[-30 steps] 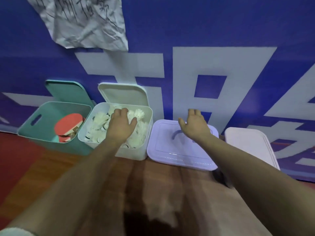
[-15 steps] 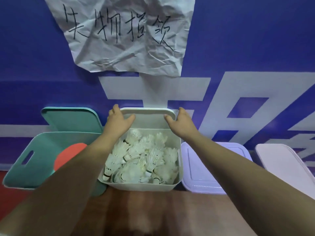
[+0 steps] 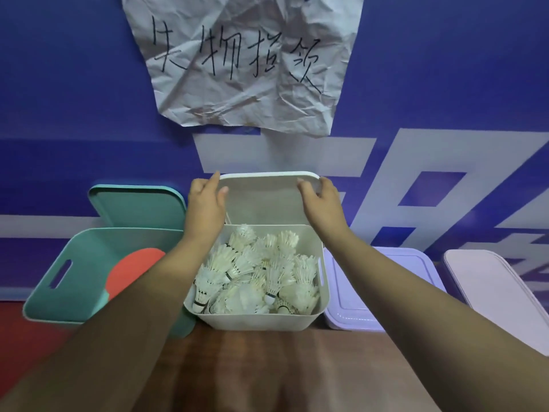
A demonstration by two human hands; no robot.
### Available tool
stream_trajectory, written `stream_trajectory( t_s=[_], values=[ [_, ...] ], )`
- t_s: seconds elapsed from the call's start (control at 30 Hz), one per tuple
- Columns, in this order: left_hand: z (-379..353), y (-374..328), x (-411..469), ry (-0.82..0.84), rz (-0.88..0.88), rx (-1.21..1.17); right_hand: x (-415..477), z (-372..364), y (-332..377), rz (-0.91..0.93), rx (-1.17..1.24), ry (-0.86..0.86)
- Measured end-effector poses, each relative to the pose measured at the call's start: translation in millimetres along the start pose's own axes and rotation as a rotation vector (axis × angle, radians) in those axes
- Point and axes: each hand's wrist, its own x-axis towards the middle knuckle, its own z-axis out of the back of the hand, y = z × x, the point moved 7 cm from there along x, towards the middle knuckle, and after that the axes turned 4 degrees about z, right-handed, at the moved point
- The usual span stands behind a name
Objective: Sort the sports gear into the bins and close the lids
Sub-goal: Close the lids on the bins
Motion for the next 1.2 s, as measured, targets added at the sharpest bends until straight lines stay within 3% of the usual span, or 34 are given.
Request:
stream_trajectory(
  t_s=[0.17, 0.27, 0.47, 0.63, 0.73, 0.83, 1.0, 1.07, 1.13, 1.2],
  values=[
    [57, -44, -22, -0.191, -0.148, 0.003, -38, 44, 28, 0.033, 0.190, -0.050],
    [82, -81, -58, -0.243, -0.241, -0.065, -66, 54, 26, -0.021, 0.374, 0.028],
    [91, -148, -158, -0.192, -0.434, -0.138, -126, 55, 8, -0.312, 1.131, 0.059],
    [88, -162, -229, -0.199, -0.573, -0.001, -160, 57, -9, -0.405, 1.200, 0.124],
    [84, -157, -254, -0.042, -0.613, 0.066, -181, 62, -26, -0.460, 1.168, 0.146],
    [95, -124, -257, 0.037, -0.423, -0.018, -187, 72, -50, -0.480, 0.987, 0.112],
    [124, -35, -225, -0.159, -0.025, 0.182, -179, 86, -82, -0.391, 0.729, 0.047],
    [120, 2, -216, -0.080, 0.228, 0.203, -179, 82, -92, -0.376, 0.655, 0.068],
    [105, 37, -212, 0.084, 0.460, 0.042, -178, 73, -96, -0.368, 0.581, 0.077],
    [91, 62, -205, 0.192, 0.521, -0.058, -172, 61, -97, -0.348, 0.503, 0.039]
  ],
)
